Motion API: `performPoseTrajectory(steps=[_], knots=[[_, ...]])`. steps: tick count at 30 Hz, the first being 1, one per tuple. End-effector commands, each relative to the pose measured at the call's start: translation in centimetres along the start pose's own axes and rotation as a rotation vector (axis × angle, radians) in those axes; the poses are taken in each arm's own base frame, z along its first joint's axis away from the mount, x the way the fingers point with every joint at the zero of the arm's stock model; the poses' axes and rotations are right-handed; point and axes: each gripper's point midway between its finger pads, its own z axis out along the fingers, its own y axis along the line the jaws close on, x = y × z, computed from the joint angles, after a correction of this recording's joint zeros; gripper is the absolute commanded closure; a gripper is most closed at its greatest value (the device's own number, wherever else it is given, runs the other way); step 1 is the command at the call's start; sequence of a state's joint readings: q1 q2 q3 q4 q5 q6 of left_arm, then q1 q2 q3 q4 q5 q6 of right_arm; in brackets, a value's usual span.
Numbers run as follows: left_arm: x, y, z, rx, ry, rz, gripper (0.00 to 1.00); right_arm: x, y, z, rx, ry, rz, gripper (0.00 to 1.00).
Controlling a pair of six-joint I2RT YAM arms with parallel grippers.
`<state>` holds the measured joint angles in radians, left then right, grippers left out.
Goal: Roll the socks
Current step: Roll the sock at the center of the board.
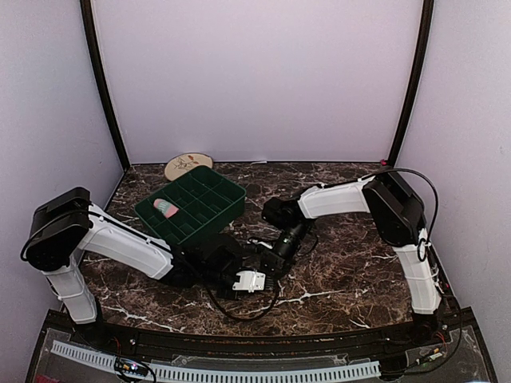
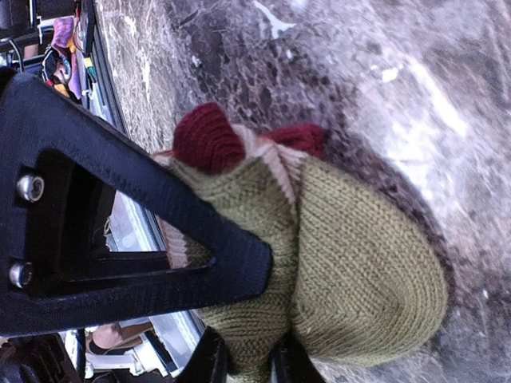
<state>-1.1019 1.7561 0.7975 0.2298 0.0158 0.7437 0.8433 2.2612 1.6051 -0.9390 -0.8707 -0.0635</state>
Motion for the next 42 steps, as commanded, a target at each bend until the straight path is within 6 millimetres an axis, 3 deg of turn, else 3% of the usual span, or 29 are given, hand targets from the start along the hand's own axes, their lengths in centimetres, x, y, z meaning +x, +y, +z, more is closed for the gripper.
performPoseTrajectory(steps=[1, 19, 29, 42], knots=[[2.6, -4.6, 1.0, 0.205, 0.1, -0.072, 0.81, 0.1, -1.7, 0.1, 0.031, 0.0, 0.029, 0.83], [2.2, -7.7, 0.6, 0.538, 0.179, -0.297, 0.84, 1.2, -3.2, -3.7, 0.091, -0.129, 0.052, 0.69], [1.7, -8.0, -0.4, 0.644, 0.203, -0.43, 0.89, 1.9, -4.5, -5.7, 0.131, -0.219, 0.08, 0.64], [1.2, -6.8, -0.9, 0.683, 0.202, -0.534, 0.95, 2.5, -5.9, -7.5, 0.218, -0.313, 0.111, 0.62]])
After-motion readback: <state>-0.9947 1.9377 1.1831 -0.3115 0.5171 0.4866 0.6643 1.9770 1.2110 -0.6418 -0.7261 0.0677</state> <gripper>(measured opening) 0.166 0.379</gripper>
